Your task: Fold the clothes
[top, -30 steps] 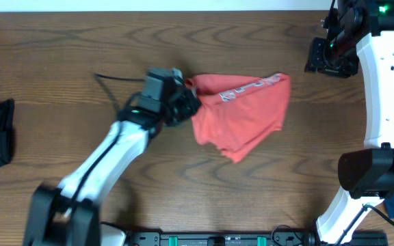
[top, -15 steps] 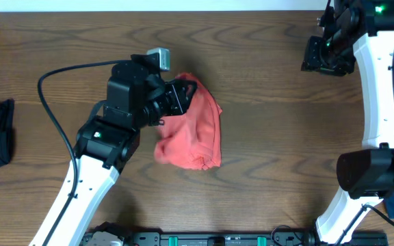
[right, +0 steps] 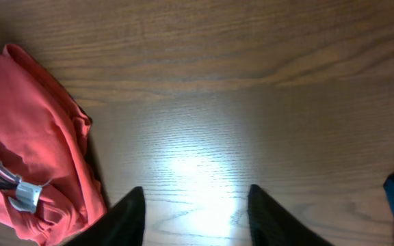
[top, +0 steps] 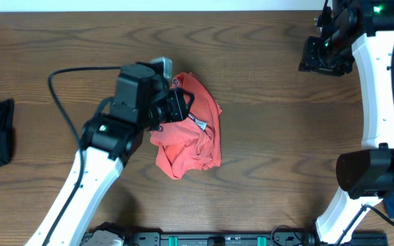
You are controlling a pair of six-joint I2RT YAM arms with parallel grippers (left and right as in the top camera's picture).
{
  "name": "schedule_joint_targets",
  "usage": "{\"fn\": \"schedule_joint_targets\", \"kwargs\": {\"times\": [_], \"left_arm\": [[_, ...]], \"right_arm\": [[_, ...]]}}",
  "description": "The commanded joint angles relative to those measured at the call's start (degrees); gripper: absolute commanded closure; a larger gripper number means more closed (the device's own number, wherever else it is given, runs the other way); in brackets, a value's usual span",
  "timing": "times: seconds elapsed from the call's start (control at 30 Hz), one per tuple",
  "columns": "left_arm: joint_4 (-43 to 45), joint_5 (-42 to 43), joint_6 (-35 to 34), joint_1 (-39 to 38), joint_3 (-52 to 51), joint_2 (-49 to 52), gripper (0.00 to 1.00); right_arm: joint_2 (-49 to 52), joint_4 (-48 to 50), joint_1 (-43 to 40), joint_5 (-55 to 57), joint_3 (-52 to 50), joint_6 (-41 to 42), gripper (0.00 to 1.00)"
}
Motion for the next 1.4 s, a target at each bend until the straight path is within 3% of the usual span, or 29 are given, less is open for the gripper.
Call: {"fn": "schedule_joint_targets", "kwargs": {"times": [0.0,0.07,0.17,0.33,0.37,0.4,0.43,0.7,0.73,0.87,1.0,1.07,1.1,1.13,1.17,1.23,1.27,1.33,1.37], "left_arm": [[-3.8,-1.7,2.1,-0.1,0.4,6.4,0.56],[-4.7,0.3,2.8,-0.3,0.4,9.4,0.49],[-4.9,2.8,3.3,-1.1,0.4,14.2,0.34],[-4.8,3.0,3.3,-3.4,0.4,19.0,0.29],[-4.6,3.1,3.3,-3.9,0.4,19.5,0.22],[-4.4,3.1,3.3,-4.3,0.4,19.8,0.06],[-4.5,3.1,3.3,-4.7,0.4,20.1,0.01],[-4.6,3.1,3.2,-7.6,0.4,23.1,0.01],[-4.6,3.1,3.2,-8.0,0.4,23.7,0.04],[-4.6,3.1,3.2,-9.2,0.4,26.1,0.39],[-4.1,4.0,3.3,-9.5,0.4,27.2,0.54],[-3.4,4.0,3.2,-9.5,0.4,27.2,0.77],[-2.9,4.2,3.2,-9.5,0.4,27.2,0.81],[-2.6,4.6,3.2,-9.5,0.4,27.2,0.78],[-2.4,5.2,2.9,-9.5,0.4,27.2,0.56],[-2.1,7.0,2.8,-9.5,0.4,27.2,0.53],[-2.1,7.3,2.8,-9.5,0.4,27.2,0.62],[-2.0,7.9,2.8,-9.5,0.4,27.2,0.94],[-2.0,8.2,2.8,-9.5,0.4,27.2,0.94]], "right_arm": [[-0.1,0.2,1.0,-0.3,0.2,-0.1,0.48],[-0.1,0.2,1.0,-0.3,0.2,-0.1,0.43],[-0.1,0.1,1.0,-0.3,0.2,-0.1,0.43],[-0.1,0.1,1.0,-0.3,0.2,-0.8,0.42],[-0.1,0.1,1.0,-0.3,0.2,-1.0,0.42],[-0.1,0.1,1.0,-0.3,0.2,-1.0,0.42],[-0.1,0.1,1.0,-0.3,0.2,-1.0,0.41],[-0.1,0.1,1.0,-0.3,0.2,-1.4,0.39],[-0.1,0.0,1.0,-0.3,0.2,-1.4,0.39],[-0.1,0.1,1.0,-0.3,0.2,-1.5,0.40],[-0.1,-0.1,1.0,-0.3,0.2,-1.5,0.41],[-0.1,-0.1,1.0,-0.3,0.2,-1.5,0.42],[-0.1,-0.1,1.0,-0.3,0.2,-1.5,0.42],[-0.1,-0.1,1.0,-0.3,0.2,-1.5,0.42],[-0.1,-0.2,1.0,-0.3,0.2,-1.5,0.42],[-0.1,-0.3,1.0,-0.3,0.2,-1.6,0.42],[-0.1,-0.4,1.0,-0.3,0.2,-1.6,0.42],[-0.1,-0.4,1.0,-0.3,0.2,-1.6,0.42],[-0.1,-0.4,1.0,-0.3,0.2,-1.6,0.43]]}}
